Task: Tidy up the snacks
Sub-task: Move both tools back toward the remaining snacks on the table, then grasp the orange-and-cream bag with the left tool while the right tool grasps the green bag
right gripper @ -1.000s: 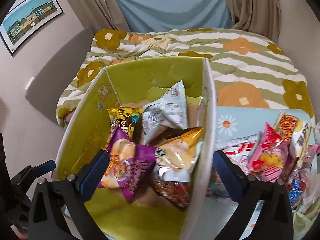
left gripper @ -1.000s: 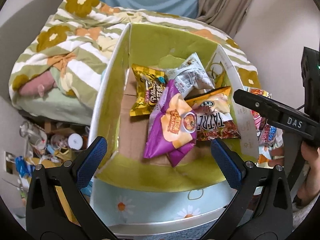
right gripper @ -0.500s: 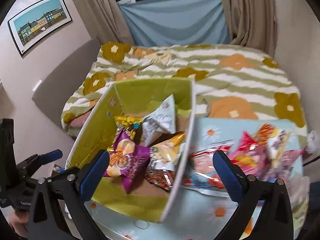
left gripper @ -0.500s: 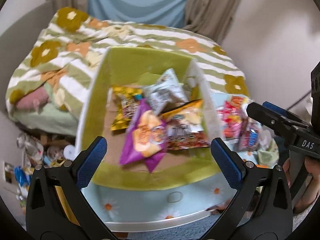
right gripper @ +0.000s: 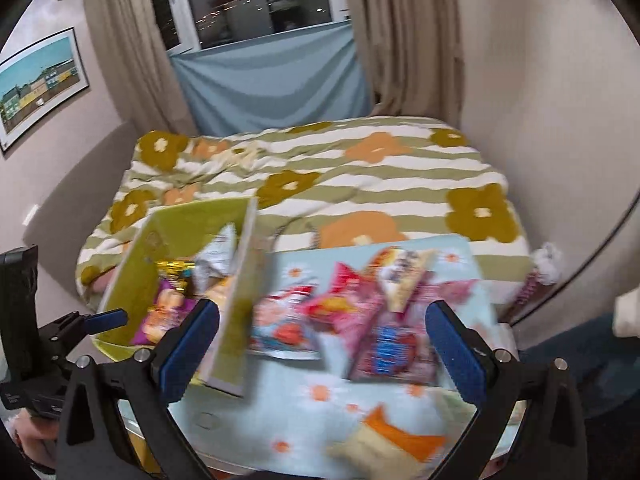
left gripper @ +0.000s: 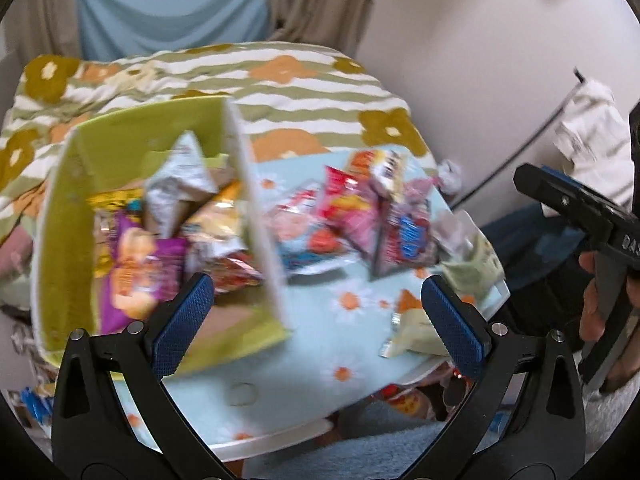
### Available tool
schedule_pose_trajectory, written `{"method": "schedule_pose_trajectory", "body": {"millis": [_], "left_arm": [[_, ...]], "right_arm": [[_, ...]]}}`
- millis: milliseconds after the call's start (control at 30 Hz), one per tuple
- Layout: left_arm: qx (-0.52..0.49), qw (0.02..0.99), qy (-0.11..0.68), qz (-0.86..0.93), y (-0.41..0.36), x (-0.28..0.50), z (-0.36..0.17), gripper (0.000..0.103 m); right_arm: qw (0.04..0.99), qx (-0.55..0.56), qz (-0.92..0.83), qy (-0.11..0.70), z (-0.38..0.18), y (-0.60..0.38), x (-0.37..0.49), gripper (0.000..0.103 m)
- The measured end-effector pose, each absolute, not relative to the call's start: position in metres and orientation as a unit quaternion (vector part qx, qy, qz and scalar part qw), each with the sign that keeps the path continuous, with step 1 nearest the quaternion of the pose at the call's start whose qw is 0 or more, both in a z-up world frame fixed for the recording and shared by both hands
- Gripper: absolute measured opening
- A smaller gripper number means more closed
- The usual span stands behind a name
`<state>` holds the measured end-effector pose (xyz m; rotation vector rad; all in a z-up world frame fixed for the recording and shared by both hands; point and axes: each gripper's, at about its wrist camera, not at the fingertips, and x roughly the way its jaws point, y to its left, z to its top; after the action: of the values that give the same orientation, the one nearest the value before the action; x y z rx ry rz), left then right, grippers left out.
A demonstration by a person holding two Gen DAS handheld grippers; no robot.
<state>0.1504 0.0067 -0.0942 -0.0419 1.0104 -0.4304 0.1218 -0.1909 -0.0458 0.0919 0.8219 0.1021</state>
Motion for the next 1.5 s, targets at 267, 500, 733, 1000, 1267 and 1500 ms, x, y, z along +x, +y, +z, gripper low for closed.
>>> {"method": "schedule_pose_trajectory", "body": {"millis": [267, 500, 733, 1000, 1267, 1500], "left_arm": [[0.004, 0.829, 0.501, -0.248, -0.108, 0.114, -0.123, 0.103], [0.029, 0.812, 0.532, -0.238, -0.168, 0.086, -0.163, 0.103], [0.063, 0.807, 0.548, -0.21, -0.188, 0.077, -0.205, 0.103], [0.078, 0.816, 0.544, -0.18, -0.194, 0.076, -0.229, 0.103], [0.106, 0.814, 0.545, -0.172, -0.21, 0.087, -0.256, 0.103], [0.095, 0.807, 0.558, -0.168, -0.208, 0.104, -0.273, 0.093]], "right_arm": [[0.909, 0.045, 0.041, 0.413, -0.069, -0.289, 0.093, 0.103], [0.897, 0.038, 0.055, 0.436, -0.105, -0.345, 0.071, 0.103], [0.888, 0.044, 0.072, 0.453, -0.148, -0.37, 0.059, 0.103], [0.884, 0.039, 0.104, 0.453, -0.176, -0.371, 0.061, 0.103], [0.88, 0.014, 0.112, 0.462, -0.2, -0.369, 0.074, 0.103], [0.874, -0.018, 0.134, 0.466, -0.214, -0.362, 0.087, 0.103]]}}
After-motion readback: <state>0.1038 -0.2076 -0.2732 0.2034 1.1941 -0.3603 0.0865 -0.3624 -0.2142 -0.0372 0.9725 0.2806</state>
